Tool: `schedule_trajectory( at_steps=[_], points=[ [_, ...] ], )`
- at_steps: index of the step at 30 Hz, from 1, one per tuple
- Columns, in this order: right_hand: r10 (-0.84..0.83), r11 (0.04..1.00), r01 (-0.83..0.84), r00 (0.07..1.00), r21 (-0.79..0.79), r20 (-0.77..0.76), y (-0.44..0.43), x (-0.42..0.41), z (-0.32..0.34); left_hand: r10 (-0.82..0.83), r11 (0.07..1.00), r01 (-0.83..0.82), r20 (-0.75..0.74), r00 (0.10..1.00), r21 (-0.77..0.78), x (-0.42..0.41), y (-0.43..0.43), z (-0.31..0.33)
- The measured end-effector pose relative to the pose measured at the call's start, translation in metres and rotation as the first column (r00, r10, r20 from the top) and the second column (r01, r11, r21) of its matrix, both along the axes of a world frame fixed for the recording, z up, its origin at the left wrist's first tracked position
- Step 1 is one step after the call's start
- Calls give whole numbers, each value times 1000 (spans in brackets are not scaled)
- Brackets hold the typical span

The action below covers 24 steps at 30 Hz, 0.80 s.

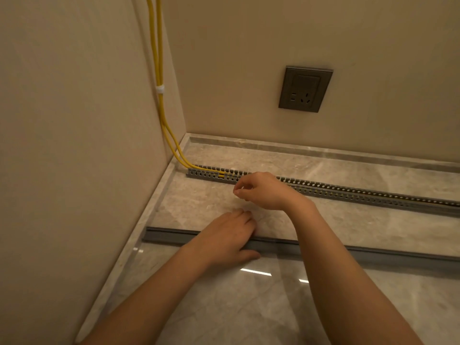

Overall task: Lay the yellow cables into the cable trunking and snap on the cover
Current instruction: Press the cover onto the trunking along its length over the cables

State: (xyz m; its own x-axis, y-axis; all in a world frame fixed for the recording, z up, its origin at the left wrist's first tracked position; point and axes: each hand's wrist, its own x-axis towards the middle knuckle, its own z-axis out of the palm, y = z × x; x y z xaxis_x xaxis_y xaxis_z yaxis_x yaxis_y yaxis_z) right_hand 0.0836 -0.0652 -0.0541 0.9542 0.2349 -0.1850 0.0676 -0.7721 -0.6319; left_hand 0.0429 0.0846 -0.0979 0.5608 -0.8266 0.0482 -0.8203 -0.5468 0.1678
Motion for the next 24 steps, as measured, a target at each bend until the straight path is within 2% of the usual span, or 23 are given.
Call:
schedule_trajectory(
  at_steps=[3,7,11,15,16,20,24],
  points=[
    [1,1000,-1,1000,-7,-7,-1,0,3,65,998,-65,-10,998,-26,2,-4,9],
    [-41,997,40,999,-66,-13,-8,4,9,111,993,-104,135,985,-57,14,-12,25],
    [-122,983,119,993,-139,-12,-21,2,19,190,974,-152,241,952,-167,27,-16,43],
    [-211,973,194,967,-124,-146,-34,-5,30,282,956,-233,332,900,-180,44,-16,58],
    [-226,968,209,965,-137,-129,-36,-6,33,301,949,-250,322,898,-191,48,-17,62],
    [-247,914,294,950,-281,189,-37,-7,33,349,926,-287,268,898,-246,55,-21,67],
    [-245,864,352,919,-360,310,-46,-6,29,310,943,-263,254,916,-203,70,-12,66]
  ],
)
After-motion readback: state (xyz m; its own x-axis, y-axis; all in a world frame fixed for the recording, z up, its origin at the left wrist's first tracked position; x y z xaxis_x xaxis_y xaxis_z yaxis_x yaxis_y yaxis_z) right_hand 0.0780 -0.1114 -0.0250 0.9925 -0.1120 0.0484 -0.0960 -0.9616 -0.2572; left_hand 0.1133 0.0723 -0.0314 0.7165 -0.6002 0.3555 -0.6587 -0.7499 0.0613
